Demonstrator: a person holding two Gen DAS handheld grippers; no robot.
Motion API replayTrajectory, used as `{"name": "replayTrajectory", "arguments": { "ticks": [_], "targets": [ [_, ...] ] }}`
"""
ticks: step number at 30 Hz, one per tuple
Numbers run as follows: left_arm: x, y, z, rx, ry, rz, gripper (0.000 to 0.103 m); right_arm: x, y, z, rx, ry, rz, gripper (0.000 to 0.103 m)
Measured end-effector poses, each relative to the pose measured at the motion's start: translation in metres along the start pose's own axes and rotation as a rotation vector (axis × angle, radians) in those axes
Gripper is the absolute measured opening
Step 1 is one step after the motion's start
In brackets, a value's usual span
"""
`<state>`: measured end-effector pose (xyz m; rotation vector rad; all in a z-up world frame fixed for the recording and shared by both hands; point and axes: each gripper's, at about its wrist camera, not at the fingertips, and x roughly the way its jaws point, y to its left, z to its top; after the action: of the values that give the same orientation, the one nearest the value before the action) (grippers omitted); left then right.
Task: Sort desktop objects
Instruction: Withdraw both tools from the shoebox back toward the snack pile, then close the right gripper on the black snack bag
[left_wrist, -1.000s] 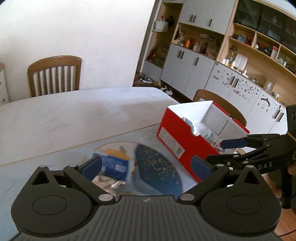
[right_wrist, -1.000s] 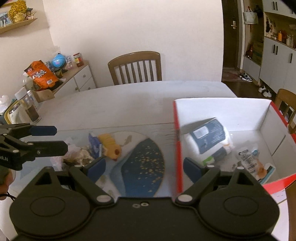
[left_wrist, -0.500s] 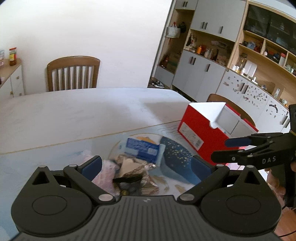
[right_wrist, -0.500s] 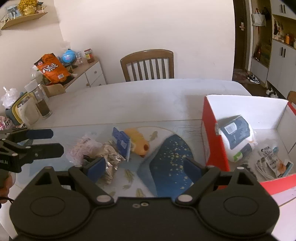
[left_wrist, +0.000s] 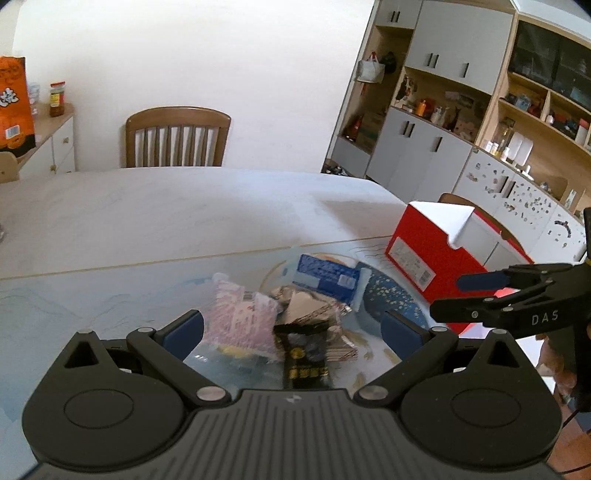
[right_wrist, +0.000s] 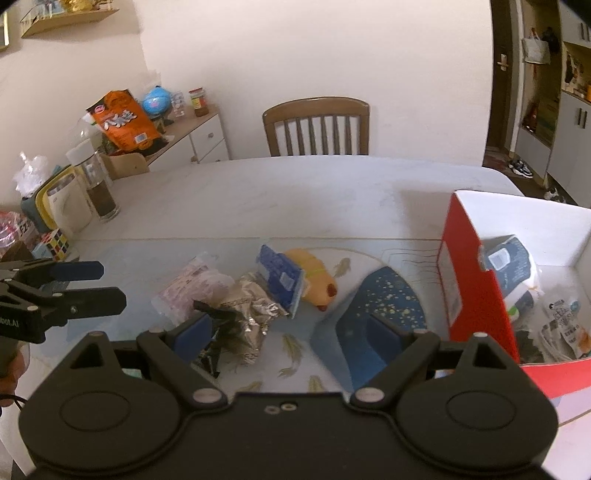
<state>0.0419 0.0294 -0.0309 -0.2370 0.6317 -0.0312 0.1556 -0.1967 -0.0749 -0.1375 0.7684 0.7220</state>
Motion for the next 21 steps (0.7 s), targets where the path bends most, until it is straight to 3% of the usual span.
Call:
{"name": "replayTrajectory", "arguments": {
  "ticks": [16,21],
  "targets": [
    [0.003,0.016,-0.042,0.021,0.065,0.036,0.103,0.02,0.028,-0.005,-0.052,0.036,0.037,0.091],
    [0.007,0.023,-0.054,0.028,0.098,0.015,0.103,0.028,0.037,-0.007,-0.063,0.053,0.049,0.09]
  ]
}}
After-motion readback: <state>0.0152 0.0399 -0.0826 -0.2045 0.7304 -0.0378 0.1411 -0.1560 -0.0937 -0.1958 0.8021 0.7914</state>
